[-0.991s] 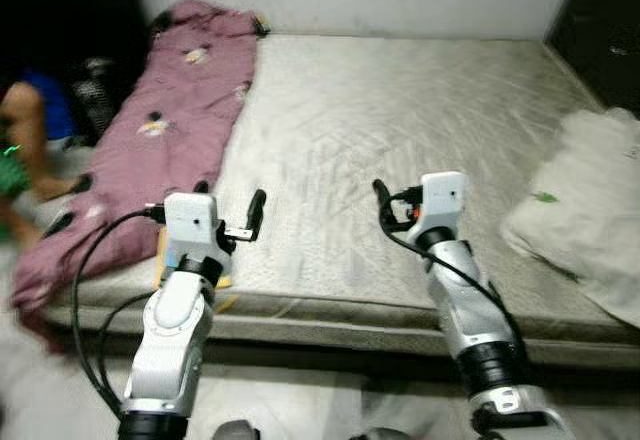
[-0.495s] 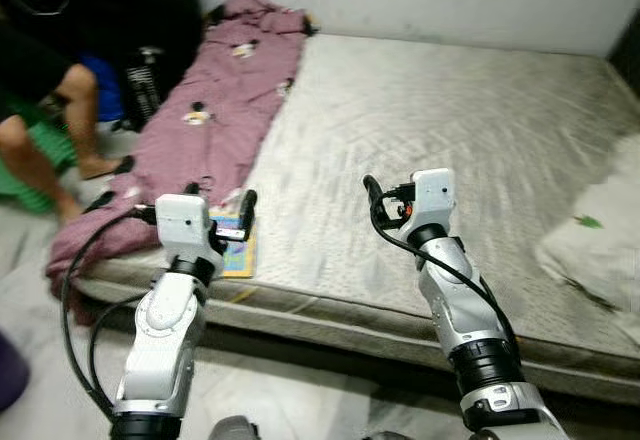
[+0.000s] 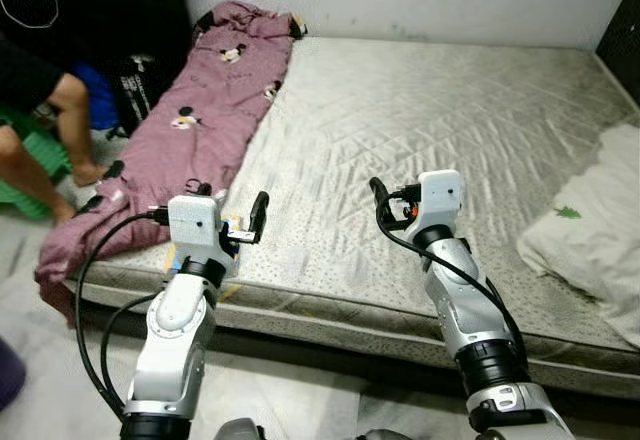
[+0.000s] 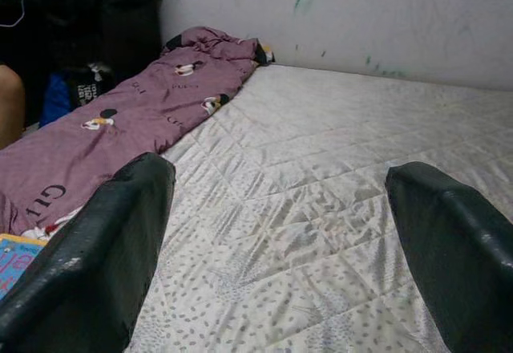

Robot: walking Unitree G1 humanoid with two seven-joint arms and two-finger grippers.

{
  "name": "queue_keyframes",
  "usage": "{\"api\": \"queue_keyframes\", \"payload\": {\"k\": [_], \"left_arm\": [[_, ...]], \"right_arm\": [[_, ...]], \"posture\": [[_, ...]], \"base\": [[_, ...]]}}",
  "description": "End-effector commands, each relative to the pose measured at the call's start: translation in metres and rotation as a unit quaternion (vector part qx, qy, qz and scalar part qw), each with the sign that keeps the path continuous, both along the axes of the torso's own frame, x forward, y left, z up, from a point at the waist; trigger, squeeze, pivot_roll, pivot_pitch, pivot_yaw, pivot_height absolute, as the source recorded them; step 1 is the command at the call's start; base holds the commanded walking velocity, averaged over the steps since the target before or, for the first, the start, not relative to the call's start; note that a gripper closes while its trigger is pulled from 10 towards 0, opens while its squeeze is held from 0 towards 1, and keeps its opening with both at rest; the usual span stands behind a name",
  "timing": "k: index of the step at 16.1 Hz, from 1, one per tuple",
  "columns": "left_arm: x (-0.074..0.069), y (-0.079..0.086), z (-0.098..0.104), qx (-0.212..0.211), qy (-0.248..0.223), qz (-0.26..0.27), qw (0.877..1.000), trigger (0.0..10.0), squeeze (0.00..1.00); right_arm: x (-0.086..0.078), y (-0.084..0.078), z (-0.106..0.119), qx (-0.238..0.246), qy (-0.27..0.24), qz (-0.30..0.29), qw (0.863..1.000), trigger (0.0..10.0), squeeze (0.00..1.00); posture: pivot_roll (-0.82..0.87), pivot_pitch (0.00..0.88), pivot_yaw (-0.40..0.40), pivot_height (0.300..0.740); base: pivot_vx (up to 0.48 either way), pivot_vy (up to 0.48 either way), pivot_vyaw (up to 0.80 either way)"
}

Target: Clean up the room

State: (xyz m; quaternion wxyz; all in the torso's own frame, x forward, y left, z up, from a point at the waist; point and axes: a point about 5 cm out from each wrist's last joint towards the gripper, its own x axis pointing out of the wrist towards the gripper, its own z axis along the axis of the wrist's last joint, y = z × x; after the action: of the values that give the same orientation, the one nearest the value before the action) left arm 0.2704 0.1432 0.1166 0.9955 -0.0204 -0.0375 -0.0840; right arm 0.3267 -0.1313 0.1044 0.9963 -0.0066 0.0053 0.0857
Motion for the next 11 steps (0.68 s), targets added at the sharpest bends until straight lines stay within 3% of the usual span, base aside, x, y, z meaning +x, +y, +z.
{"api": "queue_keyframes", "payload": {"k": [1,6,11], "left_arm": [[0.0010,0.0011,0.0029,0.004,-0.005,0.000,1.000,10.0,0.00],[0.0008,0.0006,0.0025,0.004,-0.004,-0.001,1.000,10.0,0.00],[0.0008,0.0023,0.0020,-0.009,-0.005,0.004,1.000,10.0,0.00]], "right_arm": [[0.0014,-0.0018,-0.0001,0.001,0.002,-0.004,1.000,10.0,0.00],[0.0012,-0.0020,-0.0004,0.000,0.003,-0.003,1.000,10.0,0.00],[0.0007,-0.0020,-0.0015,-0.002,0.003,-0.002,1.000,10.0,0.00]], "posture": [[0.01,0.000,0.011,0.740],[0.01,0.000,0.009,0.740],[0.02,0.000,0.008,0.740]], "base": [[0.000,-0.480,0.00],[0.000,-0.370,0.00],[0.000,0.000,0.00]]}}
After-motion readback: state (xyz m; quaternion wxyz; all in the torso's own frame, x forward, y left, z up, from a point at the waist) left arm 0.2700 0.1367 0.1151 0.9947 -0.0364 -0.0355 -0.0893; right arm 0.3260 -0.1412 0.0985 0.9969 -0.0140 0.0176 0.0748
